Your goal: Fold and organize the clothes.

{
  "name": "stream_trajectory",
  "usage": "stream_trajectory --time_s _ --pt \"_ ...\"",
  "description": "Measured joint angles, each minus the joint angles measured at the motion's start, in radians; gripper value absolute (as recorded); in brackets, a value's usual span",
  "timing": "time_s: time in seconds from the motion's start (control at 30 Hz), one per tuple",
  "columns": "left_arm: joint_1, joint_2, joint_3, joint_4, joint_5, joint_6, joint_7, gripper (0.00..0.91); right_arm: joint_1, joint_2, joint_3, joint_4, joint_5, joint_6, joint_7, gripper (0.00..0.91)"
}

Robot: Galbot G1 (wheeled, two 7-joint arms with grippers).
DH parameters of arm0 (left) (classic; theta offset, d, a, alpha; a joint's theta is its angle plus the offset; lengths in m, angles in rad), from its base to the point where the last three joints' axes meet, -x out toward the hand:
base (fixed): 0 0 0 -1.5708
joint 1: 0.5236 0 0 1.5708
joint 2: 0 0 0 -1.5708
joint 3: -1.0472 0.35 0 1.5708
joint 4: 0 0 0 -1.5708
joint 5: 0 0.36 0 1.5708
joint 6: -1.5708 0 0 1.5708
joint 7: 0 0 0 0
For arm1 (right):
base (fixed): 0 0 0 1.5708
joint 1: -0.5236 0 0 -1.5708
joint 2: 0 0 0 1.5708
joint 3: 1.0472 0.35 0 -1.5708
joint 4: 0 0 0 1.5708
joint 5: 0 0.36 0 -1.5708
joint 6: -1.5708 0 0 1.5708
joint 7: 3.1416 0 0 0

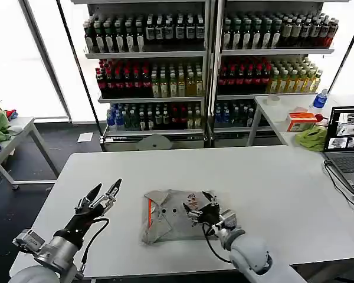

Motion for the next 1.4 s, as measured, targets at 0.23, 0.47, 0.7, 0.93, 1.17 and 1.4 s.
stream_trajectory --time_s 0.23,0.47,0.7,0.93,1.17,1.4 --pt "-0.006 -0.015 0.008 0.015 0.001 -0.005 0.001 0.907 0.015 0.03 -0.032 -0.012 -0.079 -0.055 0.04 0.907" --pt "-0.005 -0.015 0.001 0.012 0.002 -0.011 0.001 0.907 0.001 0.028 -0.021 0.022 -0.062 -0.016 0.056 0.907" --pt "0.007 -0.011 -0.009 0.018 0.018 -0.026 0.002 0.907 -0.057 -0.002 0.061 0.088 -0.035 0.11 0.051 0.907" --pt "0.024 -0.015 -0.021 0.033 0.071 -0.059 0.014 0.907 -0.146 -0.044 0.188 0.129 0.007 0.234 0.01 0.907" --pt "0.053 -0.034 -0.033 0.046 0.2 -0.141 0.045 0.907 -0.255 -0.054 0.331 0.131 0.028 0.355 -0.044 0.907" --pt "0.1 -0.078 -0.036 0.046 0.361 -0.262 0.08 0.907 -0.367 -0.037 0.462 0.147 0.038 0.413 -0.069 0.907"
